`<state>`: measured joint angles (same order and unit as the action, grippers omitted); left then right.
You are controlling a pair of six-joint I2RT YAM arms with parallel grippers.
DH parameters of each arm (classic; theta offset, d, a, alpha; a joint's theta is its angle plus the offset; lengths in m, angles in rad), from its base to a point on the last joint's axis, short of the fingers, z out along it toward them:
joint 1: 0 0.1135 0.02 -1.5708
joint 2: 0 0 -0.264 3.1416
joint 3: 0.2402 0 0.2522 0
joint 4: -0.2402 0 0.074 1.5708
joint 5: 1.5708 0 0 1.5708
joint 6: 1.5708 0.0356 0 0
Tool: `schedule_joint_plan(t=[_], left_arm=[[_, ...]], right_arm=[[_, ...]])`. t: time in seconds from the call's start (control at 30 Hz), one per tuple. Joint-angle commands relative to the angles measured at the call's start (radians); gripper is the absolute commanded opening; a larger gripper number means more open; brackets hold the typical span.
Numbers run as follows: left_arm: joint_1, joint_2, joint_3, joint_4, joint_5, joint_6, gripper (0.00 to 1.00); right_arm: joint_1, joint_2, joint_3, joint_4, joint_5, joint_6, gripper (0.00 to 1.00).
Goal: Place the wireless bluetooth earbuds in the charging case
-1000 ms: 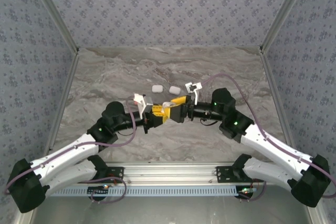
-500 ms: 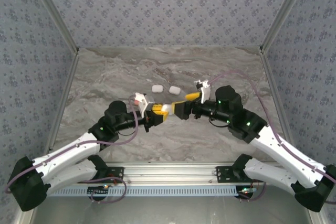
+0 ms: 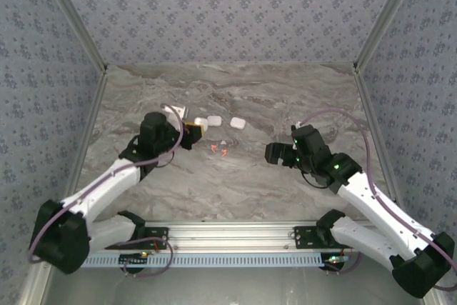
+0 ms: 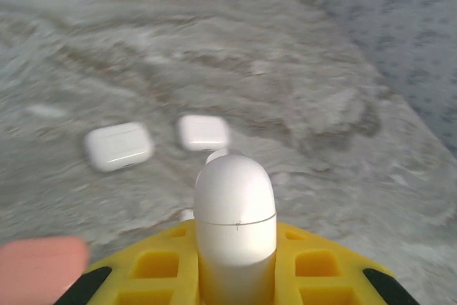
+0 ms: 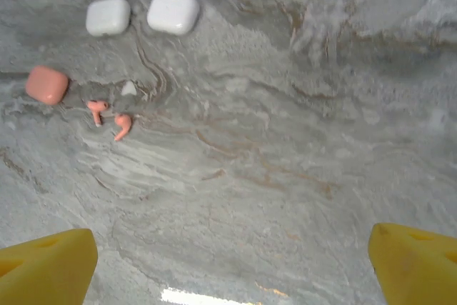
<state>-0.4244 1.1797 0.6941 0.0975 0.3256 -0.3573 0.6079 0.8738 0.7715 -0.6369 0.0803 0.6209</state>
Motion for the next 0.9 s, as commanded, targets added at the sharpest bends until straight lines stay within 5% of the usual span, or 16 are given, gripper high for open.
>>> schedule_joint_plan(t=[0.0, 0.43, 0.73, 0.87], left_arm=[[0.079, 0.129, 0.106, -0.103, 0.099, -0.036, 0.00], [0.151, 0.598, 0.424, -0.220, 0.071, -0.029, 0.00], [0.165, 0.742, 0.511, -0.218, 0.087, -0.040, 0.12], [0.170, 0.762, 0.515, -0.221, 0.063, -0.039, 0.26]], right_arm=[[-0.005, -0.015, -0.007, 0.011, -0.031, 0.049, 1.00], [-0.004, -0.047, 0.000, -0.010, -0.062, 0.059, 1.00], [-0.002, -0.078, 0.002, -0.047, -0.090, 0.037, 1.00], [-0.002, -0.085, -0.002, -0.057, -0.092, 0.029, 1.00]])
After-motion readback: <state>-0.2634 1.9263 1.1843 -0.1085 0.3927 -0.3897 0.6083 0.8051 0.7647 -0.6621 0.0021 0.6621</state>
